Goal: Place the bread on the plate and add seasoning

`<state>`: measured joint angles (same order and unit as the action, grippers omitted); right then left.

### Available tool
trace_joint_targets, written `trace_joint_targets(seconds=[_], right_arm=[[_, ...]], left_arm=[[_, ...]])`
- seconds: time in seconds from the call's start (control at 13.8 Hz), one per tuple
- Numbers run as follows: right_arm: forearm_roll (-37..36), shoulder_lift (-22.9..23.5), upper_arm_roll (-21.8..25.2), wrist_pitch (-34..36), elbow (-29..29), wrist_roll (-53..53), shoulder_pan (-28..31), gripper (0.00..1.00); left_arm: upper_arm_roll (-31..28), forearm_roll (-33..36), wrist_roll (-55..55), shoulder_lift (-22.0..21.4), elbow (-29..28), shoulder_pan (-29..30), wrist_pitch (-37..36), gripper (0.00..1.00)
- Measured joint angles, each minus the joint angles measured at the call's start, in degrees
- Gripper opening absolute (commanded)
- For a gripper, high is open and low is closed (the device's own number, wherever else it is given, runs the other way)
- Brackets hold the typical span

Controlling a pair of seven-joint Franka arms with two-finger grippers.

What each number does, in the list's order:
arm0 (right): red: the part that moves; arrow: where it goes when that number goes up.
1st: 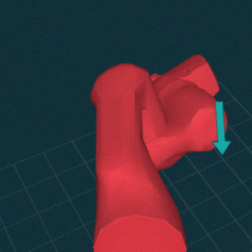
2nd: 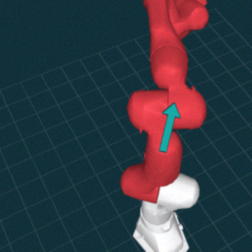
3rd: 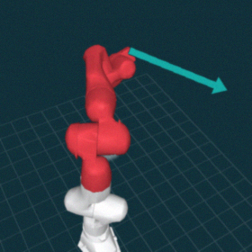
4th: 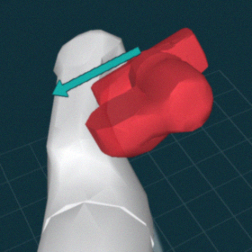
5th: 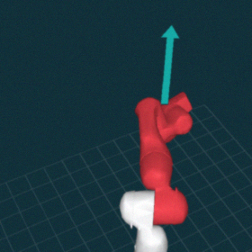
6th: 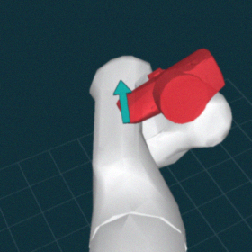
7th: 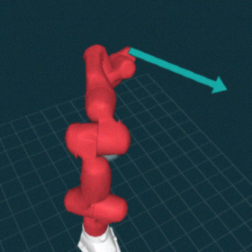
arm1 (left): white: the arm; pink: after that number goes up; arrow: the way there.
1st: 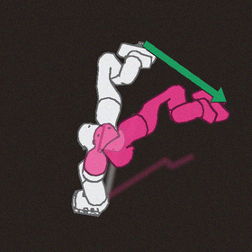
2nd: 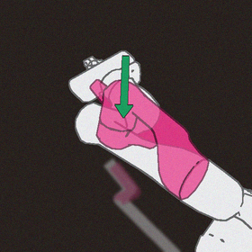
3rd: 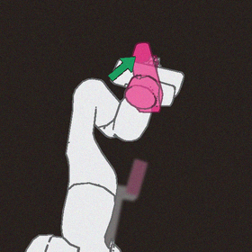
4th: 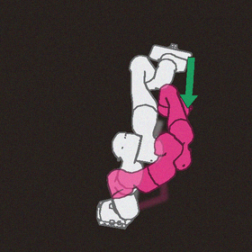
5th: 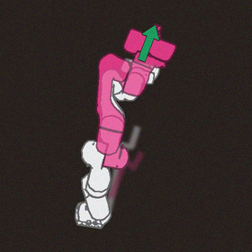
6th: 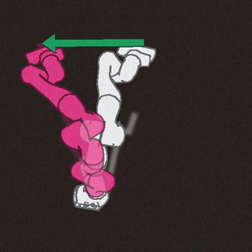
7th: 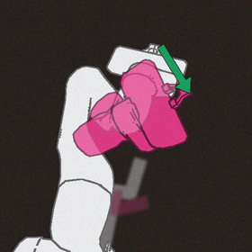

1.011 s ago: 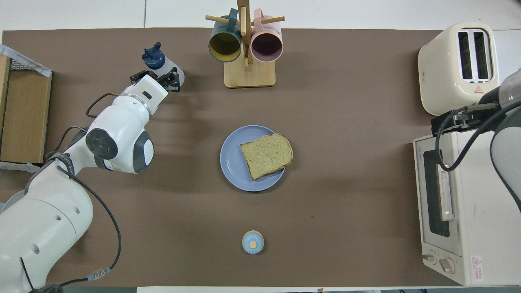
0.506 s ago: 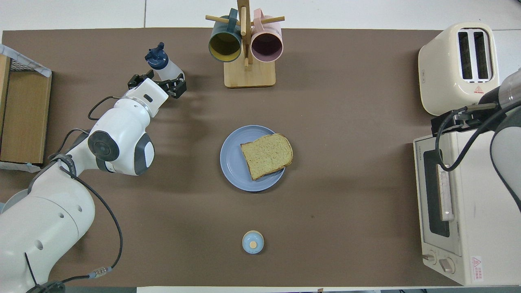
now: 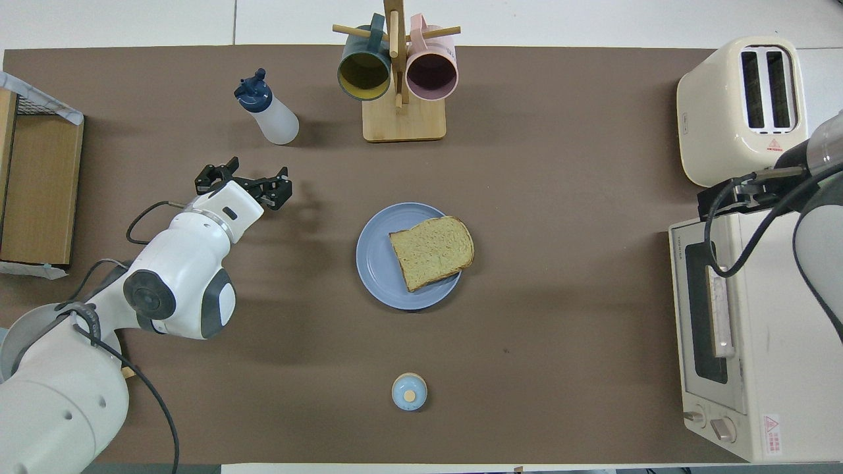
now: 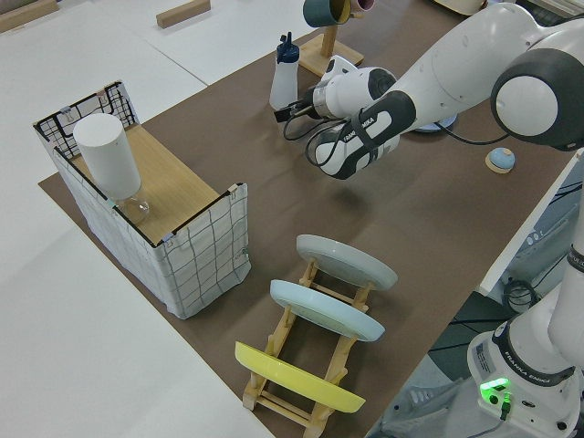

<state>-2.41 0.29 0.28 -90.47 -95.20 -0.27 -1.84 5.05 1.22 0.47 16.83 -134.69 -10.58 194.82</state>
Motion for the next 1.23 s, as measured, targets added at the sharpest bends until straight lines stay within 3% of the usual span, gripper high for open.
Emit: trace_joint_targets(seconds=[0.36,0.51,0.72,0.94,1.23], right_arm=[[0.0,0.0,0.0,0.0,0.0,0.0,0.0,1.0],[0.0,0.0,0.0,0.0,0.0,0.0,0.0,1.0],[0.0,0.0,0.0,0.0,0.0,0.0,0.0,1.0],[0.0,0.0,0.0,0.0,0.0,0.0,0.0,1.0],[0.0,0.0,0.0,0.0,0.0,0.0,0.0,1.0]], left_arm=[[0.3,0.0,-10.8,-16.2,-1.0,-6.6,-25.2,1.0],[0.3,0.0,-14.1,-20.5,3.3,-8.2,-40.2,1.0],[0.3,-0.1,-17.1,-23.1,16.2,-8.6,-63.5,1.0],[-0.7,-0.1,-16.6,-23.4,26.7,-8.2,-82.1,1.0],[-1.7,-0.8,-1.8,-23.4,35.4,0.1,-101.1,1.0]])
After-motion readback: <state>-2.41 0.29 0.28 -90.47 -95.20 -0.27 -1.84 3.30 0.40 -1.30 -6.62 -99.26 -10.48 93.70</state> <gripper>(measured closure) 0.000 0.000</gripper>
